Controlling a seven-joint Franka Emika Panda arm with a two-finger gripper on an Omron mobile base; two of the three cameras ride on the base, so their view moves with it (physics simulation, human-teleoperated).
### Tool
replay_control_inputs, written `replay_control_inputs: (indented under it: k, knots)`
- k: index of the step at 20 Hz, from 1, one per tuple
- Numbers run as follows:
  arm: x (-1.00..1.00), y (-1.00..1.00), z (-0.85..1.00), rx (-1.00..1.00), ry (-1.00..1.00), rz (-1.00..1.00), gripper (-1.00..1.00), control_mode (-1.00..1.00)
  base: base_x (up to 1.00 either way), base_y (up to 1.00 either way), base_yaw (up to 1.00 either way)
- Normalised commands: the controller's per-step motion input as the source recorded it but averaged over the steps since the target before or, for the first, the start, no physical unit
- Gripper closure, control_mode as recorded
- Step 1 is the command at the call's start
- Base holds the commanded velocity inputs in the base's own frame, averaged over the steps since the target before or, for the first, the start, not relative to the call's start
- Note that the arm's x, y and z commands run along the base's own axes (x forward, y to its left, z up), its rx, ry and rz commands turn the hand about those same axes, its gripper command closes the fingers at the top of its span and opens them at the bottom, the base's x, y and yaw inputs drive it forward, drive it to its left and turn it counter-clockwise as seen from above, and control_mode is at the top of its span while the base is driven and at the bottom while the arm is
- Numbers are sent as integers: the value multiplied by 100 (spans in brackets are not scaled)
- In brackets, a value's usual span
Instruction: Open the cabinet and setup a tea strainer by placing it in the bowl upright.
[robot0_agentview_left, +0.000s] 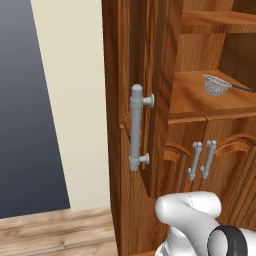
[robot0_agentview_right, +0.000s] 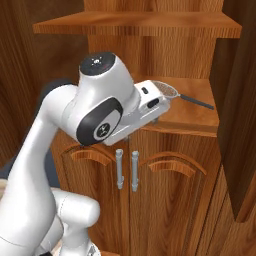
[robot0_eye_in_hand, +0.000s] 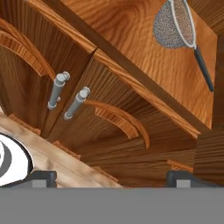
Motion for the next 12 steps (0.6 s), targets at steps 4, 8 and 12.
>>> replay_control_inputs:
  k: [4,8,12]
  knots:
    - [0,71,7,0,-14,-14,-100,-100,0,0,0]
    - [15,46,0,0,-17,-12,-100,-100,0,0,0]
    - [52,-2,1,-13,-17,-8,-100,-100,0,0,0]
